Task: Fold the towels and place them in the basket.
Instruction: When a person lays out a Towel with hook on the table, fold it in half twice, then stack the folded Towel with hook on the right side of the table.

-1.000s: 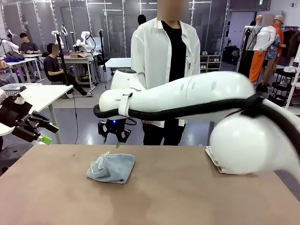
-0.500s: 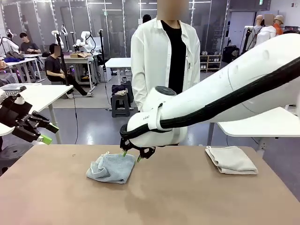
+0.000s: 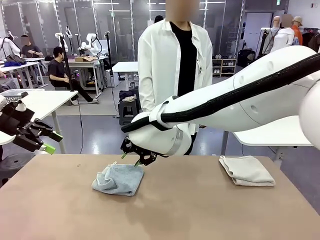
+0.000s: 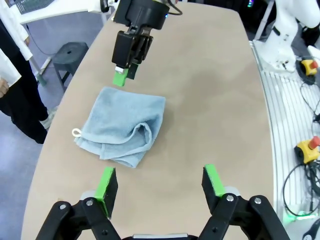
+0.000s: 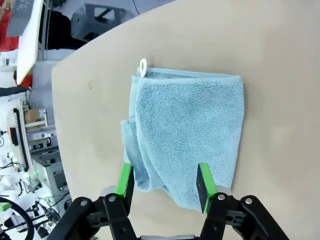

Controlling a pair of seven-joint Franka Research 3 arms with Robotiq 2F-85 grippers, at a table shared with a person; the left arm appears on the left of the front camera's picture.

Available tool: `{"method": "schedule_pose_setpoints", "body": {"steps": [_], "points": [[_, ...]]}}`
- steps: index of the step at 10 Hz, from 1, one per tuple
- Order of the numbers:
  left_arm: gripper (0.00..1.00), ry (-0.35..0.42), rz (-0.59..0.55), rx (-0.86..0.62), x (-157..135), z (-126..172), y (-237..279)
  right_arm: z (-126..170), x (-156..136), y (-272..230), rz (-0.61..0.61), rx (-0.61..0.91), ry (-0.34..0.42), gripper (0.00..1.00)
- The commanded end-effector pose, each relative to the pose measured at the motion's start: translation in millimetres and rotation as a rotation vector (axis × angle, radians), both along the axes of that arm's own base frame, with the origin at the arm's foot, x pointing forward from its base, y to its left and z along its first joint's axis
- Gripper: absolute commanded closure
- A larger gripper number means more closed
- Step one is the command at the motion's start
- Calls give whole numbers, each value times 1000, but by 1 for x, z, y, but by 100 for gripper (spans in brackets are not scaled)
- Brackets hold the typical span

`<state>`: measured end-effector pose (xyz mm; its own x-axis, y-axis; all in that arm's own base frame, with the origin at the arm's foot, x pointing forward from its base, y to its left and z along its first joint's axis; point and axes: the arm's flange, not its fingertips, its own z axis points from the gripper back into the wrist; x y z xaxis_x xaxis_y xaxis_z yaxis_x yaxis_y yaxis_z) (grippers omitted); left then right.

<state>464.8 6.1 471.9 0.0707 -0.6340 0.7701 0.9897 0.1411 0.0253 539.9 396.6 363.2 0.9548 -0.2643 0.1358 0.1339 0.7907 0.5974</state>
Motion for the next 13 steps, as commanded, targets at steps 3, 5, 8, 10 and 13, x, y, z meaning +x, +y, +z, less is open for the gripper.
{"method": "schedule_pose_setpoints", "body": {"steps": [3, 5, 8, 10, 13], "points": [[14, -5, 2, -5, 0, 0, 0, 8, -6, -20, -12, -110, 154, 36], [14, -5, 2, -5, 0, 0, 0, 7, -8, -18, 2, -174, 204, 36], [14, -5, 2, -5, 0, 0, 0, -2, 1, -24, 8, -84, 149, 36], [14, -5, 2, -5, 0, 0, 0, -2, 1, -24, 8, -84, 149, 36], [14, -5, 2, -5, 0, 0, 0, -2, 1, -24, 8, -84, 149, 36]]}}
